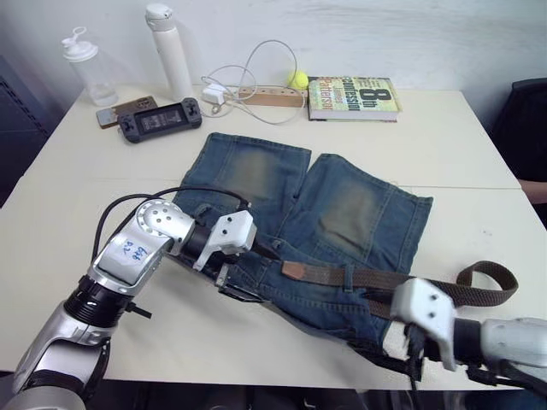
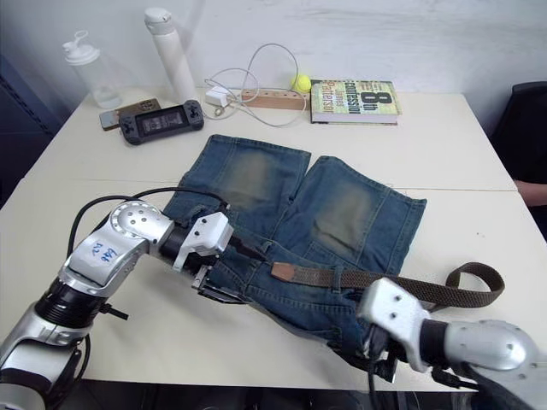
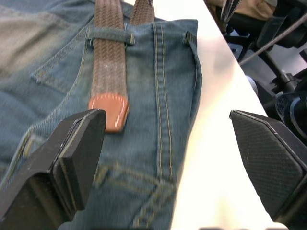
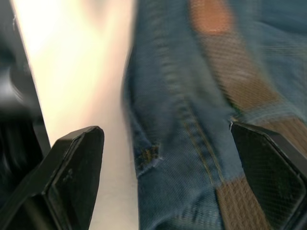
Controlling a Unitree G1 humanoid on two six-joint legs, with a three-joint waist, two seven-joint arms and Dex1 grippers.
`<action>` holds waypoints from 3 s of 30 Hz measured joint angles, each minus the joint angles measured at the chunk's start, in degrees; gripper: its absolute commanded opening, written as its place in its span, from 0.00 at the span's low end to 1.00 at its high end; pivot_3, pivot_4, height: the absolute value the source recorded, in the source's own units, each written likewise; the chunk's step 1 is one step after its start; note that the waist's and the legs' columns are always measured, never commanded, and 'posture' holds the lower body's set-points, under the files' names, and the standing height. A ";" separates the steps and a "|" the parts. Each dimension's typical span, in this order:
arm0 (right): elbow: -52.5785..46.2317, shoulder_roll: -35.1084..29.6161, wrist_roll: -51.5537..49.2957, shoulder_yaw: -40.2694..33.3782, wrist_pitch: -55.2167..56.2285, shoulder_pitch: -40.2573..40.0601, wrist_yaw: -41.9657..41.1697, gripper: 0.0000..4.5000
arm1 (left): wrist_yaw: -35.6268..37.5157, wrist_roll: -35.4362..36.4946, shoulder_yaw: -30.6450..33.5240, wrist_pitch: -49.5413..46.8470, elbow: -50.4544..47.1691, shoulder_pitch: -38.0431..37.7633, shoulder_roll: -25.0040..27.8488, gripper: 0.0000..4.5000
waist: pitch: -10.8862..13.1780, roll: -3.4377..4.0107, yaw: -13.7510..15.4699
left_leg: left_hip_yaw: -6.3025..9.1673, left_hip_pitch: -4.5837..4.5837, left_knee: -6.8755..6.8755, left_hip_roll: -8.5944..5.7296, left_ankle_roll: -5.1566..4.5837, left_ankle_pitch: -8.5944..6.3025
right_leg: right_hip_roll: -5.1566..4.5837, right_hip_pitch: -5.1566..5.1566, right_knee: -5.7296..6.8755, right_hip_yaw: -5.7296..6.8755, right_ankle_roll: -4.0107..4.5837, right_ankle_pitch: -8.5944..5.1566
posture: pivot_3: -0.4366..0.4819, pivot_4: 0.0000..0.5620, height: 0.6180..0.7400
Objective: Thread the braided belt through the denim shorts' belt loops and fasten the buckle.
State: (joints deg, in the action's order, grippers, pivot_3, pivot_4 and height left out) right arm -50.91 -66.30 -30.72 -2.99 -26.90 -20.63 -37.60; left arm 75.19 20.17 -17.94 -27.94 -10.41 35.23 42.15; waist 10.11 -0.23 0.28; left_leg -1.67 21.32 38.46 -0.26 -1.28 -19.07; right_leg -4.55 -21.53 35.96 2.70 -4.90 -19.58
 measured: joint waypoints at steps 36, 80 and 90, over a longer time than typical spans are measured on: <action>25.08 2.41 17.61 -1.24 16.74 8.58 -22.22 0.00 | -20.97 -29.51 -13.94 35.72 27.24 13.61 -24.24 1.00 | 0.05 -0.09 1.21 | -0.19 0.12 0.67 -0.02 -0.18 -0.11 | 0.00 0.03 0.41 0.03 -0.15 0.08 | 0.48 0.27 0.96; 24.61 5.72 20.09 -1.80 12.56 11.53 -20.57 0.00 | -15.58 -32.60 -11.65 35.55 29.11 15.24 -24.15 0.01 | 0.05 -0.09 0.89 | -0.30 -0.01 0.73 -0.02 -0.17 -0.11 | 0.01 0.03 0.58 -0.08 -0.15 0.08 | 0.48 0.27 0.96; 24.59 5.75 20.04 -1.31 12.03 13.22 -20.37 0.00 | -13.58 -29.67 -10.47 28.00 16.77 10.24 -17.26 0.01 | 0.05 -0.09 0.82 | -0.28 -0.02 0.74 -0.01 -0.16 -0.10 | 0.01 0.04 0.60 -0.10 -0.15 0.08 | 0.48 0.27 0.96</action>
State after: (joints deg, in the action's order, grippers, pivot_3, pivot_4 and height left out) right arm -26.32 -60.55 -10.68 -4.31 -14.87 -7.41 -57.98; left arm 61.61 -9.50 -28.42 0.06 6.35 45.47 24.90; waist 10.15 -0.32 1.11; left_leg -1.95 21.30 39.20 -0.27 -1.44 -19.18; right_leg -4.54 -21.49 36.56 2.59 -5.05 -19.50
